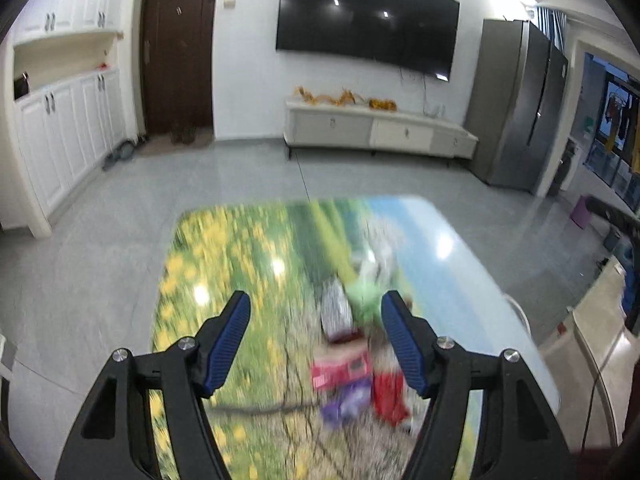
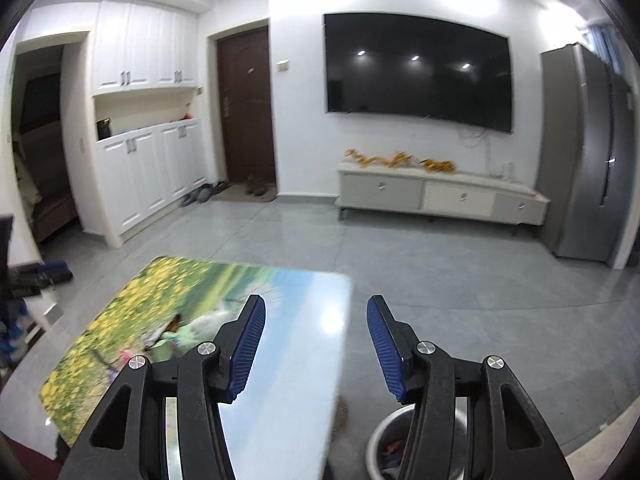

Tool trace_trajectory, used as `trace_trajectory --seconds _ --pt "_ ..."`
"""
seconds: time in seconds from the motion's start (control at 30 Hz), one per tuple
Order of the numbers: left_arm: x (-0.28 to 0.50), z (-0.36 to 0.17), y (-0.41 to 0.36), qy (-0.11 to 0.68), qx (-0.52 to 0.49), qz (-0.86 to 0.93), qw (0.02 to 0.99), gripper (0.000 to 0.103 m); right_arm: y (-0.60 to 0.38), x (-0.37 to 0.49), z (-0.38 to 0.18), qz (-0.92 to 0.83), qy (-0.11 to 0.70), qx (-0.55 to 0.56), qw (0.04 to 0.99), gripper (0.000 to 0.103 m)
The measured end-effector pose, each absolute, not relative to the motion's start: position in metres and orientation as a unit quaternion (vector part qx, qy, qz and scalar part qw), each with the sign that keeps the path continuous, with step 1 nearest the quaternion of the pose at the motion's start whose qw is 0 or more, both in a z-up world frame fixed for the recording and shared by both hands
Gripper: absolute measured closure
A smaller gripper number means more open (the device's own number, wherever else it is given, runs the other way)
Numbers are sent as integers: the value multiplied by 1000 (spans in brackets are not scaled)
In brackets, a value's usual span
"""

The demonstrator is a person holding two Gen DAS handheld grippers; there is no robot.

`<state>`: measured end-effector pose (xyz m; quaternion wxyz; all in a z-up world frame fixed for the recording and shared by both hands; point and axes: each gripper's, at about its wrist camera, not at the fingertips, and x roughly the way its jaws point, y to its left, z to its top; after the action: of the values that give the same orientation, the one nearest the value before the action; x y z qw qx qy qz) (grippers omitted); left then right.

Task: Collect trash
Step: 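Move both open grippers back over the table, then grasp the purple bag with the left gripper while the right gripper grasps the red wrapper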

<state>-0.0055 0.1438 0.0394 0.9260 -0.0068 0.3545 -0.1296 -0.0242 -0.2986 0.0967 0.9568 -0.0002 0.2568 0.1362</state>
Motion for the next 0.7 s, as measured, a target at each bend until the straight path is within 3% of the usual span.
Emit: trace_trajectory --seconds 0.33,0.53,0.7 --pt "-21 -41 123 415 -1 -206 886 37 -203 1 31 262 372 0 891 53" --pt "-16 -72 115 441 -3 -240 865 43 -143 12 -9 313 435 -12 844 53" --pt "-12 -91 111 455 -4 -255 853 55 -105 18 -43 344 480 -29 806 55"
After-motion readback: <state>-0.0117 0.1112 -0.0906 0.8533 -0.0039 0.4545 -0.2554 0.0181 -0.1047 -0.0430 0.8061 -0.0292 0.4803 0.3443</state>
